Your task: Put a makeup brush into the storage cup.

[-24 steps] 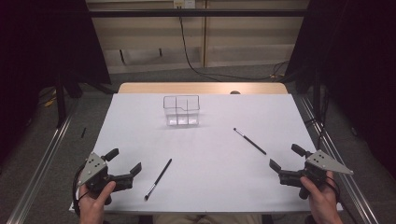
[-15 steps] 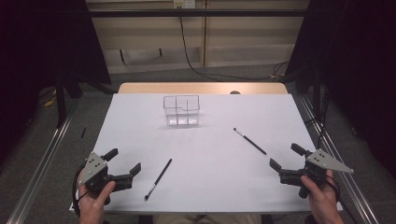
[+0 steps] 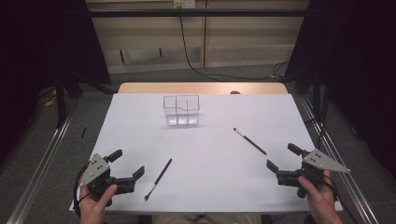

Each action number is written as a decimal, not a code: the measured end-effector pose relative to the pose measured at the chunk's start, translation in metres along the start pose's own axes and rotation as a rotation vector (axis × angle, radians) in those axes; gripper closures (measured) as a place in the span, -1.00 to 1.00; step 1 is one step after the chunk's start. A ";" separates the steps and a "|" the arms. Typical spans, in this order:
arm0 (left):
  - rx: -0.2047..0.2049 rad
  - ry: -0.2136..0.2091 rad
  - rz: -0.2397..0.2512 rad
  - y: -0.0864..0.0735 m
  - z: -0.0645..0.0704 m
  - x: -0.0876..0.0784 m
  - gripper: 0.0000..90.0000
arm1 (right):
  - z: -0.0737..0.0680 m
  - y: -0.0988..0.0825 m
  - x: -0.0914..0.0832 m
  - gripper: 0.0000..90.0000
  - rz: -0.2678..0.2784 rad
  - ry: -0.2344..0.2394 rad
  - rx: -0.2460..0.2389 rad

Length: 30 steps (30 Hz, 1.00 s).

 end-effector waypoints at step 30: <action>0.051 -0.105 -0.013 0.034 0.020 0.040 -0.93 | -0.002 -0.002 -0.003 -1.00 -0.006 0.018 0.001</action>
Point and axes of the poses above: each handheld gripper's, and its own axes: x roughly forward along the jaws, y roughly out of its top, z roughly to its right, the point moved 3 cm from there along x, roughly forward along the jaws
